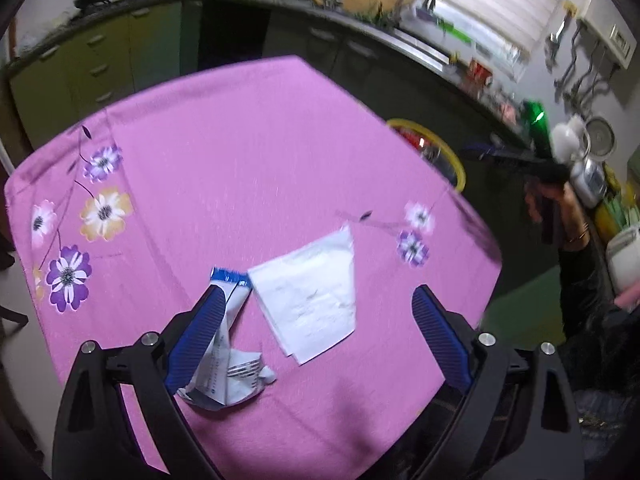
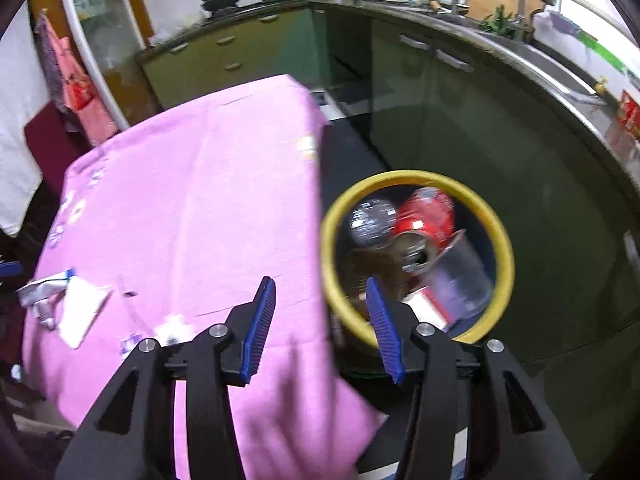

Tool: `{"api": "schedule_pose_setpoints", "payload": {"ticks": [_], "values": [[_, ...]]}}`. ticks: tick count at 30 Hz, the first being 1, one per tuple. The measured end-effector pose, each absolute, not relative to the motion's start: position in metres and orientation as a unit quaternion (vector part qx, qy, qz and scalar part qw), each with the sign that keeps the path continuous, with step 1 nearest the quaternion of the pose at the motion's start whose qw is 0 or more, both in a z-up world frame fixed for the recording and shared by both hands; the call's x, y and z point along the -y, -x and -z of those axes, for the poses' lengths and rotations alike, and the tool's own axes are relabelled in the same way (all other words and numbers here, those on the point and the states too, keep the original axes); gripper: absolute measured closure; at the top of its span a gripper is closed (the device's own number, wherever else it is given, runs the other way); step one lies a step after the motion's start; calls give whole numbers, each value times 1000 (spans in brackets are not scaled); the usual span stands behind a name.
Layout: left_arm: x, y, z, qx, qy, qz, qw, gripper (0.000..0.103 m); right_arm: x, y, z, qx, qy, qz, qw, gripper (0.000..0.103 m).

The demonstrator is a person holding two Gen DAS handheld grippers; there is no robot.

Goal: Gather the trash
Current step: 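Carry the brown tray with the right tool over the bin and release, then reach the left tool to the white wrapper and grasp it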

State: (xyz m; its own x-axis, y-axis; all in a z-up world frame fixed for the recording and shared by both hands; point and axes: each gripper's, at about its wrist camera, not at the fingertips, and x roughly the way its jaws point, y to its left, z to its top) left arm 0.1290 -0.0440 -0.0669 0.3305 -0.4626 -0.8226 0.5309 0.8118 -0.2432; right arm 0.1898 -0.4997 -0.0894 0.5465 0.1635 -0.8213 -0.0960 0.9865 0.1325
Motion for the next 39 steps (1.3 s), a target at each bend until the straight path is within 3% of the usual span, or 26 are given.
{"api": "schedule_pose_setpoints", "payload": {"ticks": [16,22,29,32,36,39], "values": [[47,-167,110,-583,-121,253,763,14,466,-194,119,-492,-47,-129,860,55],[46,-172,117,-602,-120,255,747,38,463,-198,126,-498,-50,-134,855,54],[45,-174,124,-613,-130,251,737,50,457,-200,130,-504,-52,-143,850,54],[43,-175,127,-618,-126,248,735,58,454,-200,131,-505,-50,-145,849,54],[44,-176,127,-615,-114,248,740,76,450,-200,131,-507,-48,-147,848,54],[42,-175,117,-603,-105,250,751,79,447,-200,131,-508,-45,-149,847,54]]}}
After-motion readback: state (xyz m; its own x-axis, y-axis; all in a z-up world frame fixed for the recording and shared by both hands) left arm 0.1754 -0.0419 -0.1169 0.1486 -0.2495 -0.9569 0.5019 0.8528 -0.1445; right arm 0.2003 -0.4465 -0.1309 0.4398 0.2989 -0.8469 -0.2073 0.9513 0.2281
